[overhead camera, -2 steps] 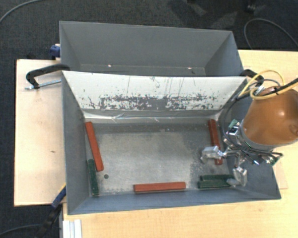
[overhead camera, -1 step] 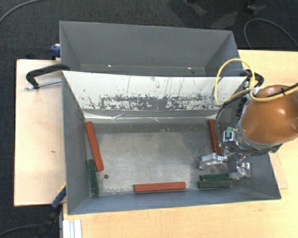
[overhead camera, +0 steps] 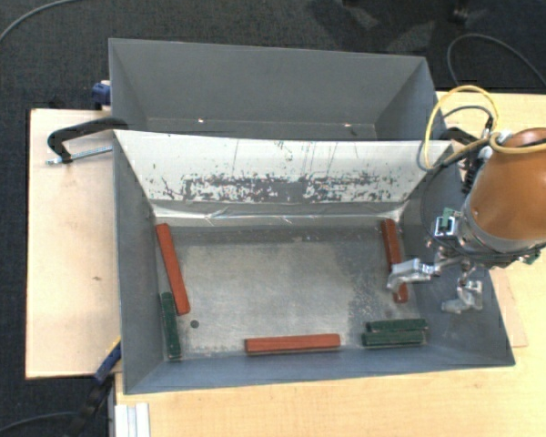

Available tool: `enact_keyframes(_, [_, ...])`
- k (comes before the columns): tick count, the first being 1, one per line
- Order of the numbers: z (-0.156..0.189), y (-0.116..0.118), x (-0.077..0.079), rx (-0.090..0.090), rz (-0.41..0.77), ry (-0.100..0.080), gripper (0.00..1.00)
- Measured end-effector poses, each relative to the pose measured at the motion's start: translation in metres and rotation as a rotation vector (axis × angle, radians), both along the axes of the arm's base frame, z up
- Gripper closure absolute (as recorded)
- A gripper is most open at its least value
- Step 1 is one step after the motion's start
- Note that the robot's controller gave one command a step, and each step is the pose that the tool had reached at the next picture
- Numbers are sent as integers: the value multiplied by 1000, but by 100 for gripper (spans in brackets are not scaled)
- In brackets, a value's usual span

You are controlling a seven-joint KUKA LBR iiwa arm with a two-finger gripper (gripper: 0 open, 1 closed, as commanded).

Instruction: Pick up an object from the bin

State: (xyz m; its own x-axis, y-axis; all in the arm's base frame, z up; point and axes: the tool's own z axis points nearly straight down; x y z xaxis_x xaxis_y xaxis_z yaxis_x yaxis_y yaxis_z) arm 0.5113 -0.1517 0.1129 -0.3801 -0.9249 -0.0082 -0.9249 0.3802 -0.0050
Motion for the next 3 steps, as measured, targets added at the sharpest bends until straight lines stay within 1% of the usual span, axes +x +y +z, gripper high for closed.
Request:
enact_keyframes(1, [-42,6,33,6,204,2,0])
enact_keyframes(2, [-41,5,34,4,204,0,100])
enact_keyframes(3, [134,30,43,-8,184,-7,100])
